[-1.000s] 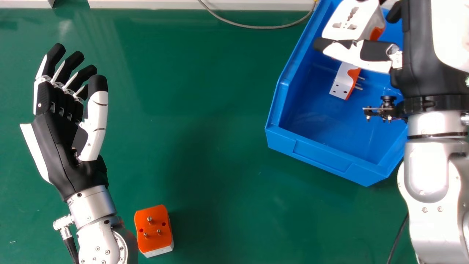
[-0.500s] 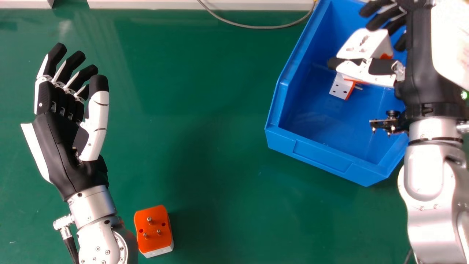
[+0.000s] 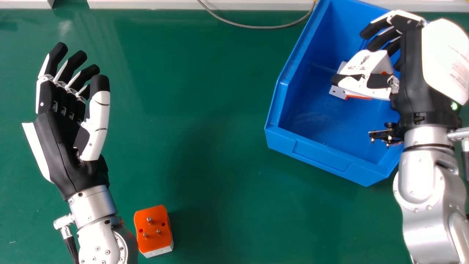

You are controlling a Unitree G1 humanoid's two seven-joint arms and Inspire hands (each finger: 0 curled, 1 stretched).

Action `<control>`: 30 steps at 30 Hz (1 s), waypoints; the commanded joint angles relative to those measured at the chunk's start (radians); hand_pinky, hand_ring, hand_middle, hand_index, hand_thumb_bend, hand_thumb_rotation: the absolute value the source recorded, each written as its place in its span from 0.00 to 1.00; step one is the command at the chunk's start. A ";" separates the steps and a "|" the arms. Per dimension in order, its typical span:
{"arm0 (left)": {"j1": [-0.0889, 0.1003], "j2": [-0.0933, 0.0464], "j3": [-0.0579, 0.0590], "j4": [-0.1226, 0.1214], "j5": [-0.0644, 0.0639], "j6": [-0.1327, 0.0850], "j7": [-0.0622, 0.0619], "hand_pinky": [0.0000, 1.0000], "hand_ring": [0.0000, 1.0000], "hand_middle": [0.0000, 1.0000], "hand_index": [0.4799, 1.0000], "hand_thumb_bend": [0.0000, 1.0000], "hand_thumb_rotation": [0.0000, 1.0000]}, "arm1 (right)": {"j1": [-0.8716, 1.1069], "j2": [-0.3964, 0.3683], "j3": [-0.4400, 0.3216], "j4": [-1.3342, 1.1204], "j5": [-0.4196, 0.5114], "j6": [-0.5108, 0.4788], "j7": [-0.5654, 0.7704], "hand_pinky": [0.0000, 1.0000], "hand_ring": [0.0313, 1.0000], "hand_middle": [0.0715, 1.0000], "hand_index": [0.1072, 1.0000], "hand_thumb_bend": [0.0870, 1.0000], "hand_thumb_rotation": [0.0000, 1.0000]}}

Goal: Pick all objects and put in blue box

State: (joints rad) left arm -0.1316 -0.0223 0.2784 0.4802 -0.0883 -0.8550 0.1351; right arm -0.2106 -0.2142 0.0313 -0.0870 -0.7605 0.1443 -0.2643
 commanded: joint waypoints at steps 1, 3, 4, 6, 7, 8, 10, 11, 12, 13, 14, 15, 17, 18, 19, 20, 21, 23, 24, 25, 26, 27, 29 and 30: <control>-0.003 0.002 -0.010 -0.024 0.003 -0.003 -0.006 0.64 0.71 0.77 0.64 0.64 0.40 | -0.015 -0.018 0.002 -0.014 -0.009 -0.009 -0.028 0.32 0.37 0.44 0.46 0.45 0.00; -0.002 0.002 -0.011 -0.026 0.001 -0.001 -0.007 0.64 0.71 0.77 0.64 0.64 0.40 | -0.014 -0.018 0.006 -0.014 -0.015 0.000 -0.029 0.32 0.37 0.44 0.46 0.45 0.00; -0.002 0.003 -0.011 -0.026 0.003 -0.002 -0.008 0.64 0.71 0.77 0.64 0.64 0.40 | -0.014 -0.018 0.008 -0.013 -0.017 0.002 -0.031 0.32 0.37 0.45 0.46 0.45 0.00; -0.002 0.002 -0.011 -0.026 0.005 -0.001 -0.006 0.64 0.71 0.77 0.64 0.64 0.40 | -0.012 -0.020 0.011 -0.016 -0.014 0.002 -0.028 0.32 0.37 0.45 0.46 0.45 0.00; -0.002 0.002 -0.011 -0.025 0.006 -0.001 -0.006 0.64 0.71 0.77 0.64 0.64 0.40 | -0.010 -0.022 0.012 -0.019 -0.014 0.001 -0.027 0.32 0.37 0.45 0.46 0.45 0.00; -0.003 0.002 -0.011 -0.024 0.005 -0.002 -0.007 0.64 0.71 0.77 0.64 0.64 0.40 | -0.009 -0.024 0.014 -0.021 -0.017 0.002 -0.027 0.32 0.37 0.45 0.46 0.45 0.00; -0.004 0.003 -0.012 -0.020 -0.001 -0.003 -0.012 0.64 0.71 0.77 0.64 0.64 0.40 | -0.008 -0.031 0.020 -0.021 -0.030 0.002 -0.034 0.32 0.37 0.45 0.46 0.45 0.00; -0.004 0.003 -0.013 -0.019 -0.004 -0.003 -0.015 0.64 0.71 0.77 0.64 0.64 0.40 | -0.007 -0.034 0.023 -0.021 -0.035 0.003 -0.036 0.32 0.37 0.45 0.46 0.45 0.00; -0.004 0.002 -0.013 -0.019 -0.006 -0.002 -0.016 0.64 0.71 0.77 0.64 0.64 0.40 | -0.007 -0.035 0.025 -0.024 -0.041 0.009 -0.036 0.32 0.37 0.45 0.46 0.45 0.00; -0.004 0.002 -0.013 -0.018 -0.006 -0.001 -0.015 0.64 0.71 0.77 0.64 0.64 0.40 | -0.006 -0.037 0.026 -0.025 -0.049 0.010 -0.040 0.32 0.37 0.45 0.46 0.45 0.00; -0.004 0.001 -0.013 -0.018 -0.006 0.001 -0.014 0.64 0.71 0.77 0.64 0.64 0.40 | -0.005 -0.039 0.027 -0.028 -0.057 0.015 -0.039 0.32 0.37 0.45 0.46 0.45 0.00; -0.004 0.000 -0.013 -0.018 -0.006 0.001 -0.013 0.64 0.71 0.77 0.64 0.64 0.40 | -0.005 -0.042 0.029 -0.031 -0.065 0.021 -0.035 0.32 0.37 0.45 0.46 0.45 0.00; -0.004 -0.002 -0.013 -0.016 -0.004 0.002 -0.009 0.65 0.71 0.77 0.64 0.64 0.40 | -0.002 -0.044 0.032 -0.048 -0.064 0.044 -0.006 0.31 0.38 0.45 0.48 0.44 0.00; -0.004 -0.003 -0.014 -0.017 -0.006 0.004 -0.009 0.65 0.71 0.77 0.64 0.64 0.40 | 0.000 -0.044 0.032 -0.057 -0.059 0.052 0.010 0.31 0.38 0.46 0.49 0.44 0.00; -0.003 -0.004 -0.014 -0.019 -0.008 0.006 -0.008 0.65 0.71 0.77 0.64 0.64 0.40 | 0.001 -0.045 0.034 -0.063 -0.057 0.058 0.022 0.31 0.38 0.46 0.49 0.44 0.00; -0.001 -0.005 -0.015 -0.022 -0.007 0.008 -0.008 0.65 0.71 0.77 0.64 0.64 0.40 | 0.002 -0.050 0.038 -0.068 -0.065 0.067 0.034 0.31 0.38 0.46 0.49 0.44 0.00; 0.000 -0.005 -0.015 -0.023 -0.005 0.008 -0.007 0.65 0.71 0.77 0.64 0.64 0.40 | 0.003 -0.054 0.040 -0.072 -0.068 0.074 0.045 0.31 0.39 0.46 0.49 0.44 0.00; 0.001 -0.004 -0.016 -0.025 -0.002 0.010 -0.006 0.65 0.71 0.77 0.64 0.65 0.40 | 0.004 -0.057 0.045 -0.080 -0.074 0.086 0.061 0.32 0.39 0.47 0.50 0.45 0.00; 0.002 -0.004 -0.016 -0.026 -0.002 0.011 -0.006 0.65 0.71 0.77 0.64 0.65 0.40 | 0.005 -0.058 0.048 -0.086 -0.077 0.095 0.074 0.32 0.39 0.47 0.50 0.45 0.00; 0.002 -0.004 -0.017 -0.027 -0.003 0.011 -0.006 0.65 0.71 0.77 0.64 0.65 0.40 | 0.006 -0.059 0.050 -0.091 -0.080 0.102 0.083 0.33 0.39 0.47 0.50 0.45 0.00; 0.003 -0.005 -0.017 -0.028 -0.004 0.012 -0.007 0.65 0.71 0.77 0.64 0.65 0.40 | 0.006 -0.060 0.051 -0.093 -0.080 0.103 0.085 0.35 0.39 0.47 0.50 0.45 0.00; 0.004 -0.005 -0.018 -0.030 -0.006 0.012 -0.008 0.65 0.71 0.77 0.64 0.65 0.40 | 0.006 -0.061 0.052 -0.096 -0.080 0.104 0.087 0.36 0.39 0.47 0.50 0.46 0.00; 0.004 -0.006 -0.018 -0.031 -0.009 0.012 -0.009 0.65 0.71 0.77 0.65 0.65 0.40 | 0.005 -0.063 0.053 -0.096 -0.082 0.105 0.086 0.36 0.38 0.47 0.50 0.46 0.00; 0.004 -0.006 -0.019 -0.031 -0.009 0.013 -0.008 0.65 0.71 0.77 0.65 0.65 0.40 | 0.005 -0.064 0.053 -0.095 -0.078 0.104 0.087 0.36 0.38 0.47 0.50 0.46 0.00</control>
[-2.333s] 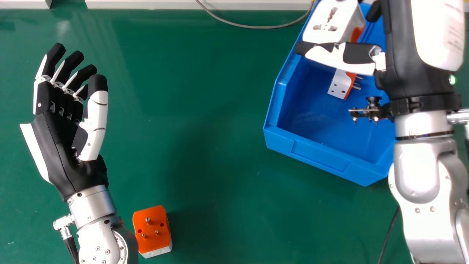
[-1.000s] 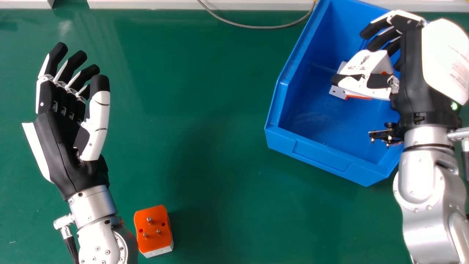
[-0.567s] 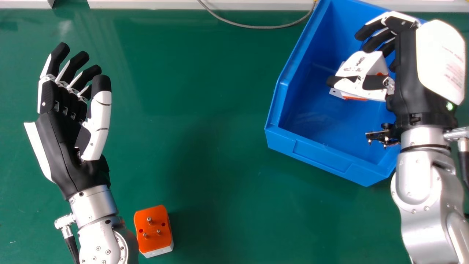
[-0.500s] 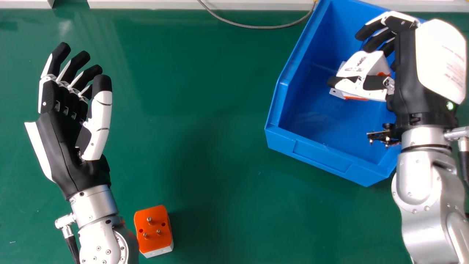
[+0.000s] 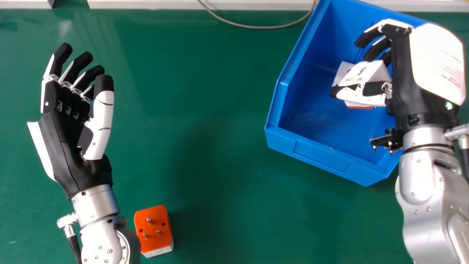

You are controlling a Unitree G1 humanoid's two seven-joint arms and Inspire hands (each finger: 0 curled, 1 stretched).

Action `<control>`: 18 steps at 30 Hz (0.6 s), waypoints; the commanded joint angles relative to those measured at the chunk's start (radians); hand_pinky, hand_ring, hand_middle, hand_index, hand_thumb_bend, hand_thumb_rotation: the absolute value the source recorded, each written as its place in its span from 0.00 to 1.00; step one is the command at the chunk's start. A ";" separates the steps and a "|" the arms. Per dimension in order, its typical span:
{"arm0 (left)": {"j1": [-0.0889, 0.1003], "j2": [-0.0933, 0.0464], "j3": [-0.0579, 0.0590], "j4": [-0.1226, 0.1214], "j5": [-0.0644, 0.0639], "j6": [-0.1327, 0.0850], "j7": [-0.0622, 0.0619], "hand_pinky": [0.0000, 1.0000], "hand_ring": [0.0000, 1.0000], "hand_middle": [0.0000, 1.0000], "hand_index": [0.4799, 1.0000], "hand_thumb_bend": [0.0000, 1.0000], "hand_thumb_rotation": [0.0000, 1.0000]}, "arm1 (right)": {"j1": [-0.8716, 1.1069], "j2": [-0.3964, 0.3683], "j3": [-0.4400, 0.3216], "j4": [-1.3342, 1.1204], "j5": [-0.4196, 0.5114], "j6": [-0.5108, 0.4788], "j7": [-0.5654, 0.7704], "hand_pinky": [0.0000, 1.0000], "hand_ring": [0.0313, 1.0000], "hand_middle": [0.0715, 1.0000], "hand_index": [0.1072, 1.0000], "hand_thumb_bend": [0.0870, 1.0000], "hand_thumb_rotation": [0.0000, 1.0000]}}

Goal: Pick all objects and put in blue box

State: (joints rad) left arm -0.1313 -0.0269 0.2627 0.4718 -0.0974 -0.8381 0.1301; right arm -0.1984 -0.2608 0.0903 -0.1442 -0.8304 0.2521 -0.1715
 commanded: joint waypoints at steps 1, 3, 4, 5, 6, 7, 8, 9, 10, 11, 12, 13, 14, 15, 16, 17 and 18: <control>0.004 -0.001 -0.003 -0.022 0.002 -0.004 -0.001 0.65 0.71 0.77 0.65 0.65 0.40 | -0.006 -0.018 -0.007 -0.038 -0.002 -0.007 -0.006 0.37 0.38 0.47 0.50 0.46 0.00; 0.004 0.000 -0.003 -0.019 0.004 -0.006 -0.001 0.65 0.70 0.77 0.64 0.65 0.40 | -0.003 -0.018 -0.007 -0.042 0.002 -0.008 -0.004 0.39 0.44 0.53 0.56 0.60 0.00; 0.004 0.001 -0.003 -0.018 0.006 -0.007 0.000 0.65 0.70 0.76 0.64 0.65 0.40 | -0.001 -0.018 -0.005 -0.047 -0.002 -0.004 0.000 0.40 0.46 0.56 0.58 0.64 0.00; 0.004 0.002 -0.002 -0.017 0.007 -0.008 0.000 0.65 0.70 0.76 0.64 0.65 0.40 | 0.000 -0.019 -0.004 -0.050 -0.004 0.000 0.003 0.40 0.48 0.58 0.59 0.68 0.00; 0.004 0.002 -0.002 -0.016 0.006 -0.008 0.000 0.64 0.70 0.76 0.64 0.65 0.40 | 0.001 -0.020 -0.002 -0.051 -0.007 0.001 0.003 0.42 0.51 0.60 0.61 0.71 0.00; 0.004 0.003 -0.002 -0.016 0.005 -0.008 -0.001 0.64 0.70 0.76 0.64 0.65 0.40 | 0.001 -0.021 0.000 -0.050 -0.010 -0.003 -0.002 0.43 0.53 0.63 0.63 0.73 0.01; 0.004 0.003 -0.002 -0.016 0.004 -0.008 -0.001 0.64 0.70 0.76 0.64 0.65 0.40 | 0.001 -0.025 0.004 -0.047 -0.021 -0.005 -0.009 0.45 0.55 0.65 0.64 0.75 0.01; 0.004 0.002 -0.001 -0.018 0.004 -0.007 -0.001 0.64 0.70 0.77 0.64 0.65 0.40 | 0.002 -0.028 0.008 -0.045 -0.029 -0.007 -0.013 0.46 0.57 0.66 0.65 0.77 0.02; 0.005 0.002 -0.001 -0.019 0.004 -0.006 0.001 0.64 0.70 0.77 0.64 0.65 0.40 | 0.002 -0.029 0.010 -0.044 -0.033 -0.008 -0.017 0.48 0.59 0.68 0.66 0.79 0.02; 0.005 0.001 -0.001 -0.021 0.003 -0.006 0.001 0.64 0.70 0.77 0.64 0.65 0.40 | 0.003 -0.028 0.011 -0.046 -0.033 -0.009 -0.019 0.49 0.61 0.69 0.67 0.80 0.03; 0.006 0.000 -0.001 -0.023 0.003 -0.005 0.002 0.64 0.70 0.76 0.64 0.65 0.41 | 0.004 -0.028 0.013 -0.048 -0.033 -0.008 -0.021 0.50 0.62 0.70 0.68 0.81 0.04; 0.006 -0.001 -0.001 -0.025 0.004 -0.003 0.003 0.64 0.70 0.76 0.64 0.65 0.40 | 0.006 -0.029 0.015 -0.051 -0.035 -0.006 -0.021 0.51 0.63 0.72 0.69 0.82 0.04; 0.007 -0.001 -0.002 -0.027 0.006 -0.002 0.005 0.64 0.70 0.76 0.64 0.65 0.40 | 0.007 -0.030 0.017 -0.054 -0.036 -0.005 -0.020 0.51 0.64 0.73 0.70 0.82 0.04; 0.008 -0.001 -0.002 -0.028 0.008 -0.001 0.007 0.64 0.70 0.76 0.64 0.65 0.40 | 0.010 -0.030 0.018 -0.059 -0.036 -0.003 -0.018 0.51 0.64 0.73 0.70 0.82 0.04; 0.008 -0.001 -0.002 -0.029 0.009 -0.001 0.008 0.64 0.70 0.76 0.64 0.65 0.40 | 0.012 -0.030 0.018 -0.063 -0.033 -0.004 -0.017 0.51 0.65 0.74 0.71 0.83 0.05; 0.009 -0.001 -0.002 -0.031 0.010 0.000 0.009 0.64 0.70 0.76 0.64 0.65 0.40 | 0.013 -0.029 0.018 -0.067 -0.032 -0.003 -0.016 0.51 0.65 0.74 0.71 0.83 0.05; 0.010 -0.001 -0.003 -0.032 0.011 0.001 0.010 0.64 0.70 0.76 0.64 0.65 0.40 | 0.015 -0.030 0.018 -0.070 -0.034 -0.003 -0.018 0.51 0.65 0.76 0.73 0.83 0.05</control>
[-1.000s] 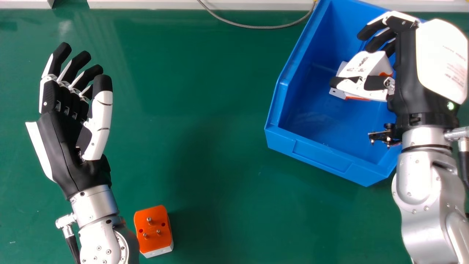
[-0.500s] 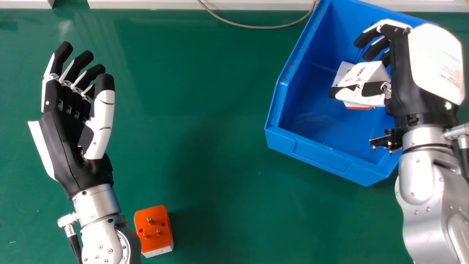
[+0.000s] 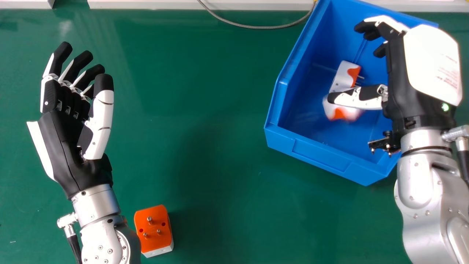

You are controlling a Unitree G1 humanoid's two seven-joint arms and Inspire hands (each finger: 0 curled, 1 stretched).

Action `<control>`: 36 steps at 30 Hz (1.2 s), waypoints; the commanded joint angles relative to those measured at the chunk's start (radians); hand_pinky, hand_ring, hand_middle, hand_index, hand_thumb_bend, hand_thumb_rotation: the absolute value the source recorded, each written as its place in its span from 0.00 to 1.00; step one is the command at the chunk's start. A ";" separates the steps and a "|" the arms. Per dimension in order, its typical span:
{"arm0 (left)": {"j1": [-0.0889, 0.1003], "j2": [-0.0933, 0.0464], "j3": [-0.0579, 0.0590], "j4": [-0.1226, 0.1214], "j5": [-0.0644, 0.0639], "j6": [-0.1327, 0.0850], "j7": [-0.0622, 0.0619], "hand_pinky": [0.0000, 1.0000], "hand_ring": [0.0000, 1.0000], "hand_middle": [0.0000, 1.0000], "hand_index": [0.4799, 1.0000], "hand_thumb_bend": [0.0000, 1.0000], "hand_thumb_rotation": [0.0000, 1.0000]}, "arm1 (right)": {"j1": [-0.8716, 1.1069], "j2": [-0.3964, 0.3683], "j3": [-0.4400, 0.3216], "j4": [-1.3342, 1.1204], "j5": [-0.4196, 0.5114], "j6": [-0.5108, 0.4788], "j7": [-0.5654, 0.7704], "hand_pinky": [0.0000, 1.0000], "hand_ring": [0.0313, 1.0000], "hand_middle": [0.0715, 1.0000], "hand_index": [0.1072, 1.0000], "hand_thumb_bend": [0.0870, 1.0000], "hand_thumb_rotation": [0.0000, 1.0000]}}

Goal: Pick all objects and put in blue box

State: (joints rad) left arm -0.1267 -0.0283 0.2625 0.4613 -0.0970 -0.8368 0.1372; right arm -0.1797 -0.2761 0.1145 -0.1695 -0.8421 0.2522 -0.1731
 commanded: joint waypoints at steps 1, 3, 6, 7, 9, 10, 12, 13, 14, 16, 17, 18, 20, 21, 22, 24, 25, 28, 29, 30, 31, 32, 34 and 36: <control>0.006 0.000 -0.003 -0.024 0.009 0.001 0.002 0.64 0.70 0.76 0.64 0.65 0.41 | -0.001 -0.015 -0.008 -0.047 -0.020 -0.006 -0.018 0.50 0.65 0.77 0.75 0.84 0.06; 0.007 0.001 -0.003 -0.026 0.008 0.001 0.000 0.64 0.70 0.76 0.64 0.65 0.41 | 0.002 -0.013 -0.009 -0.055 -0.015 -0.005 -0.013 0.50 0.65 0.78 0.77 0.84 0.06; 0.008 0.002 -0.003 -0.031 0.011 0.002 0.002 0.64 0.70 0.76 0.64 0.65 0.41 | 0.007 -0.011 -0.009 -0.072 -0.012 -0.004 -0.007 0.48 0.64 0.79 0.81 0.84 0.07; 0.009 0.002 -0.003 -0.033 0.012 0.003 0.002 0.64 0.70 0.76 0.64 0.65 0.40 | 0.010 -0.011 -0.010 -0.078 -0.009 -0.010 -0.009 0.48 0.64 0.80 0.82 0.85 0.07; 0.010 0.005 -0.002 -0.031 0.011 0.000 0.000 0.64 0.70 0.77 0.64 0.65 0.41 | 0.016 -0.013 -0.014 -0.085 0.001 -0.030 -0.024 0.48 0.65 0.81 0.83 0.85 0.07; 0.011 0.006 -0.002 -0.030 0.010 -0.002 -0.002 0.64 0.70 0.77 0.64 0.65 0.41 | 0.019 -0.013 -0.016 -0.092 0.006 -0.037 -0.028 0.48 0.65 0.81 0.83 0.85 0.07; 0.012 0.007 -0.001 -0.029 0.006 -0.003 -0.005 0.64 0.70 0.77 0.64 0.65 0.41 | 0.029 -0.017 -0.023 -0.114 0.015 -0.057 -0.029 0.49 0.65 0.81 0.84 0.85 0.06; 0.013 0.007 -0.001 -0.030 0.005 -0.002 -0.006 0.64 0.70 0.77 0.64 0.65 0.41 | 0.037 -0.021 -0.024 -0.130 0.008 -0.064 -0.030 0.50 0.66 0.81 0.84 0.85 0.06; 0.014 0.007 -0.001 -0.032 0.003 -0.001 -0.007 0.64 0.70 0.77 0.64 0.65 0.41 | 0.044 -0.024 -0.028 -0.147 0.010 -0.078 -0.033 0.50 0.66 0.81 0.84 0.85 0.06; 0.015 0.007 -0.001 -0.034 0.001 0.001 -0.008 0.64 0.71 0.77 0.64 0.65 0.41 | 0.059 -0.028 -0.037 -0.181 0.023 -0.116 -0.045 0.54 0.69 0.82 0.85 0.85 0.06; 0.015 0.007 -0.001 -0.035 0.002 0.002 -0.007 0.64 0.71 0.77 0.64 0.65 0.41 | 0.066 -0.023 -0.042 -0.197 0.035 -0.137 -0.056 0.54 0.69 0.82 0.85 0.85 0.06; 0.016 0.008 0.000 -0.034 0.005 0.002 -0.006 0.64 0.71 0.77 0.64 0.65 0.41 | 0.071 -0.013 -0.049 -0.211 0.052 -0.161 -0.069 0.54 0.69 0.82 0.85 0.85 0.06; 0.016 0.009 0.000 -0.034 0.011 -0.001 -0.003 0.64 0.71 0.77 0.64 0.65 0.41 | 0.080 0.006 -0.057 -0.236 0.089 -0.201 -0.085 0.55 0.70 0.82 0.85 0.84 0.06; 0.017 0.010 0.000 -0.034 0.010 -0.002 -0.005 0.64 0.71 0.77 0.64 0.66 0.41 | 0.083 0.015 -0.060 -0.246 0.109 -0.224 -0.093 0.54 0.70 0.82 0.85 0.84 0.07; 0.017 0.011 -0.001 -0.035 0.008 -0.002 -0.007 0.64 0.71 0.77 0.65 0.65 0.41 | 0.085 0.019 -0.060 -0.251 0.122 -0.254 -0.107 0.54 0.70 0.82 0.86 0.84 0.07; 0.020 0.012 -0.001 -0.039 0.003 0.001 -0.011 0.64 0.71 0.77 0.65 0.65 0.41 | 0.090 0.021 -0.058 -0.255 0.165 -0.332 -0.126 0.53 0.70 0.81 0.86 0.83 0.09; 0.021 0.012 -0.001 -0.040 0.000 0.000 -0.013 0.64 0.71 0.77 0.65 0.65 0.41 | 0.095 0.024 -0.054 -0.262 0.186 -0.362 -0.125 0.53 0.70 0.81 0.86 0.83 0.09; 0.027 0.012 0.001 -0.050 0.001 0.007 -0.011 0.64 0.71 0.77 0.65 0.65 0.41 | 0.128 0.049 -0.035 -0.309 0.286 -0.411 -0.071 0.54 0.72 0.81 0.86 0.83 0.12; 0.030 0.012 0.001 -0.056 0.004 0.009 -0.010 0.64 0.71 0.77 0.65 0.65 0.41 | 0.143 0.054 -0.024 -0.326 0.320 -0.431 -0.050 0.54 0.72 0.81 0.86 0.83 0.12; 0.032 0.012 0.001 -0.061 0.007 0.012 -0.008 0.64 0.71 0.77 0.64 0.66 0.41 | 0.159 0.055 -0.012 -0.340 0.341 -0.451 -0.032 0.54 0.73 0.82 0.87 0.83 0.13; 0.035 0.012 0.001 -0.065 0.006 0.014 -0.009 0.64 0.71 0.77 0.64 0.66 0.41 | 0.177 0.055 0.003 -0.354 0.357 -0.464 -0.012 0.55 0.74 0.82 0.87 0.83 0.14; 0.037 0.013 0.000 -0.069 0.004 0.016 -0.010 0.64 0.71 0.77 0.64 0.66 0.41 | 0.191 0.053 0.017 -0.363 0.374 -0.477 0.010 0.55 0.74 0.83 0.86 0.83 0.15; 0.040 0.014 0.000 -0.073 0.003 0.019 -0.011 0.64 0.71 0.77 0.64 0.66 0.41 | 0.210 0.045 0.045 -0.370 0.386 -0.504 0.052 0.58 0.77 0.83 0.86 0.82 0.17; 0.040 0.013 0.000 -0.074 0.004 0.019 -0.011 0.65 0.71 0.77 0.63 0.66 0.41 | 0.222 0.036 0.073 -0.371 0.382 -0.529 0.090 0.59 0.77 0.83 0.86 0.82 0.18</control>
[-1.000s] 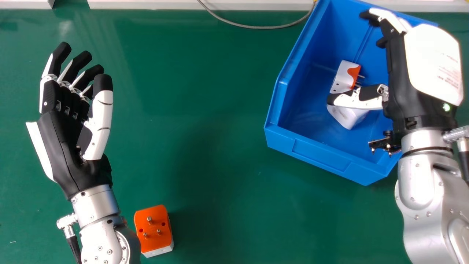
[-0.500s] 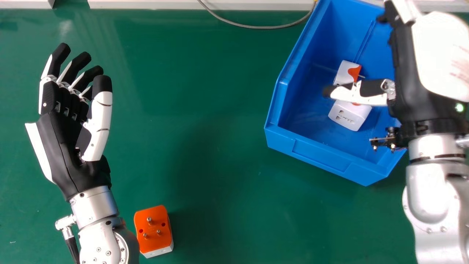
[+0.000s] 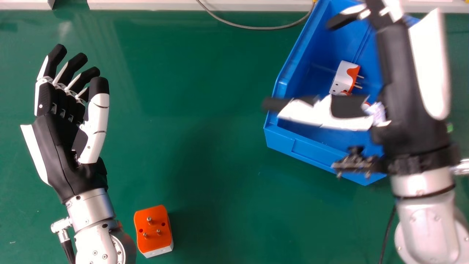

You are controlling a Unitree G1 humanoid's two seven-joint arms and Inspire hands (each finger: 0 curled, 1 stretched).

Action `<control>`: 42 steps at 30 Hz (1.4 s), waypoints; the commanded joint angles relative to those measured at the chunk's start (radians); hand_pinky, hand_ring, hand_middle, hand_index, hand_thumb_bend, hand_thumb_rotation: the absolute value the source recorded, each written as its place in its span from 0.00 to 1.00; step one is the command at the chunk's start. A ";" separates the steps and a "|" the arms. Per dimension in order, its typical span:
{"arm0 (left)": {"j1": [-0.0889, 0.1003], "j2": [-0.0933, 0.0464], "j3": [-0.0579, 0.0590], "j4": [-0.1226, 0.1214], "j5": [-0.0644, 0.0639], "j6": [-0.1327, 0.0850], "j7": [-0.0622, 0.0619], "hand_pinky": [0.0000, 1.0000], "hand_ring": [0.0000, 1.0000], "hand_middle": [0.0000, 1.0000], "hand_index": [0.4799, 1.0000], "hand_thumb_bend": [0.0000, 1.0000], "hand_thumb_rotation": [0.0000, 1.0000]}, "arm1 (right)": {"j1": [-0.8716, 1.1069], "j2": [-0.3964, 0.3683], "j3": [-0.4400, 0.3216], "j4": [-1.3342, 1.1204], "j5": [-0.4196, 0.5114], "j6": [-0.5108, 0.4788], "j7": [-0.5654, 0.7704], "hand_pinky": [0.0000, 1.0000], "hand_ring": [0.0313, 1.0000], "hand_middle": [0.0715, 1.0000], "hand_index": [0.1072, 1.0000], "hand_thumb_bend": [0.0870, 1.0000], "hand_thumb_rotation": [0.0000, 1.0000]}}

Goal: Pick all objects and put in blue box

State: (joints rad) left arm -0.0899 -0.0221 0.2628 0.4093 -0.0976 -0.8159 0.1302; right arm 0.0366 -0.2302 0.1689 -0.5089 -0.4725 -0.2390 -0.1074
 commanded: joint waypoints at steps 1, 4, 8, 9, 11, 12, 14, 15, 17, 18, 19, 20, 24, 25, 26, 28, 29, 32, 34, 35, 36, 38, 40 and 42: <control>0.004 0.007 -0.001 -0.022 0.003 -0.002 -0.005 0.64 0.71 0.77 0.63 0.66 0.41 | 0.014 -0.013 0.040 -0.035 0.005 -0.040 0.048 0.60 0.78 0.84 0.86 0.82 0.18; 0.004 0.007 0.000 -0.020 0.004 -0.005 -0.005 0.65 0.71 0.77 0.63 0.66 0.41 | 0.035 -0.015 0.091 -0.046 -0.040 -0.032 0.102 0.61 0.78 0.84 0.85 0.83 0.19; 0.004 0.008 0.001 -0.018 0.005 -0.010 -0.005 0.64 0.70 0.76 0.63 0.66 0.40 | 0.050 -0.030 0.128 -0.070 -0.097 0.021 0.197 0.64 0.78 0.83 0.84 0.83 0.22; 0.006 0.007 0.000 -0.022 0.004 -0.008 -0.006 0.64 0.70 0.76 0.63 0.65 0.40 | 0.052 -0.031 0.135 -0.081 -0.112 0.042 0.224 0.66 0.78 0.83 0.83 0.83 0.23; 0.009 0.005 -0.001 -0.027 0.003 -0.003 -0.005 0.64 0.70 0.76 0.63 0.65 0.40 | 0.054 -0.029 0.152 -0.098 -0.138 0.081 0.270 0.67 0.79 0.83 0.83 0.83 0.23; 0.011 0.003 -0.001 -0.031 0.004 0.000 -0.002 0.64 0.70 0.76 0.63 0.65 0.40 | 0.054 -0.027 0.163 -0.102 -0.148 0.096 0.290 0.67 0.79 0.83 0.82 0.84 0.22; 0.012 0.001 -0.001 -0.034 0.005 0.004 0.002 0.64 0.70 0.76 0.62 0.66 0.40 | 0.055 -0.023 0.176 -0.108 -0.158 0.117 0.316 0.69 0.79 0.82 0.82 0.85 0.21; 0.012 0.000 -0.001 -0.035 0.007 0.004 0.003 0.64 0.70 0.76 0.62 0.66 0.40 | 0.055 -0.021 0.183 -0.112 -0.163 0.129 0.330 0.69 0.79 0.82 0.82 0.85 0.20; 0.011 0.002 -0.001 -0.032 0.009 0.003 0.003 0.64 0.70 0.76 0.62 0.65 0.40 | 0.052 -0.022 0.192 -0.118 -0.174 0.149 0.357 0.70 0.79 0.82 0.82 0.85 0.19; 0.010 0.003 -0.001 -0.031 0.012 0.003 0.004 0.65 0.71 0.76 0.63 0.65 0.40 | 0.050 -0.023 0.197 -0.118 -0.180 0.154 0.366 0.70 0.79 0.82 0.82 0.85 0.18; 0.008 0.004 -0.001 -0.028 0.012 0.001 0.004 0.65 0.71 0.76 0.63 0.65 0.40 | 0.048 -0.023 0.201 -0.120 -0.189 0.162 0.376 0.70 0.79 0.82 0.82 0.85 0.18; 0.007 0.005 -0.001 -0.025 0.012 0.000 0.004 0.65 0.71 0.76 0.63 0.65 0.40 | 0.046 -0.023 0.207 -0.119 -0.200 0.171 0.386 0.70 0.79 0.82 0.82 0.85 0.17; 0.004 0.002 -0.001 -0.029 0.015 0.004 0.009 0.64 0.70 0.76 0.63 0.65 0.40 | 0.035 -0.027 0.228 -0.105 -0.262 0.190 0.412 0.69 0.78 0.81 0.81 0.86 0.16; 0.004 0.002 -0.002 -0.030 0.016 0.005 0.010 0.64 0.70 0.76 0.63 0.65 0.40 | 0.031 -0.030 0.235 -0.105 -0.278 0.200 0.429 0.69 0.78 0.81 0.81 0.86 0.16; 0.004 0.003 -0.002 -0.031 0.017 0.006 0.010 0.64 0.70 0.76 0.63 0.65 0.40 | 0.028 -0.030 0.244 -0.107 -0.293 0.213 0.449 0.69 0.78 0.81 0.81 0.87 0.15; 0.003 0.004 -0.003 -0.032 0.018 0.006 0.010 0.64 0.70 0.76 0.63 0.65 0.40 | 0.019 -0.029 0.264 -0.105 -0.318 0.233 0.489 0.67 0.78 0.81 0.81 0.87 0.14; 0.003 0.004 -0.004 -0.033 0.018 0.007 0.009 0.64 0.70 0.76 0.63 0.65 0.40 | 0.014 -0.028 0.273 -0.103 -0.326 0.243 0.508 0.66 0.78 0.81 0.81 0.87 0.13; 0.005 0.005 -0.003 -0.036 0.026 0.006 0.012 0.64 0.70 0.76 0.63 0.64 0.41 | -0.005 -0.027 0.307 -0.084 -0.365 0.258 0.552 0.65 0.78 0.81 0.81 0.88 0.12; 0.005 0.005 -0.002 -0.035 0.029 0.004 0.013 0.64 0.70 0.76 0.63 0.64 0.41 | -0.015 -0.023 0.329 -0.065 -0.387 0.267 0.573 0.63 0.78 0.81 0.81 0.88 0.12; 0.005 0.006 -0.002 -0.035 0.028 0.003 0.012 0.64 0.70 0.76 0.63 0.64 0.41 | -0.021 -0.021 0.341 -0.056 -0.397 0.271 0.584 0.62 0.78 0.81 0.81 0.88 0.11; 0.005 0.006 -0.002 -0.036 0.028 0.002 0.012 0.64 0.70 0.76 0.63 0.63 0.41 | -0.026 -0.020 0.353 -0.046 -0.410 0.273 0.592 0.62 0.78 0.81 0.81 0.88 0.11; 0.005 0.005 -0.003 -0.039 0.027 0.001 0.010 0.64 0.70 0.77 0.62 0.63 0.41 | -0.035 -0.018 0.376 -0.025 -0.436 0.274 0.602 0.61 0.78 0.81 0.81 0.88 0.10; 0.004 0.006 -0.003 -0.038 0.026 -0.002 0.009 0.64 0.70 0.77 0.62 0.63 0.41 | -0.041 -0.015 0.400 0.004 -0.459 0.265 0.596 0.60 0.78 0.81 0.81 0.87 0.10; 0.003 0.004 -0.003 -0.038 0.023 -0.004 0.007 0.64 0.70 0.77 0.62 0.62 0.40 | -0.053 -0.017 0.421 0.030 -0.470 0.256 0.602 0.60 0.78 0.81 0.81 0.87 0.11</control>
State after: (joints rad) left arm -0.0819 -0.0222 0.2620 0.3907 -0.0805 -0.7988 0.1395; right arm 0.0076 -0.2555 0.5754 -0.4832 -0.9328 0.0317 0.4950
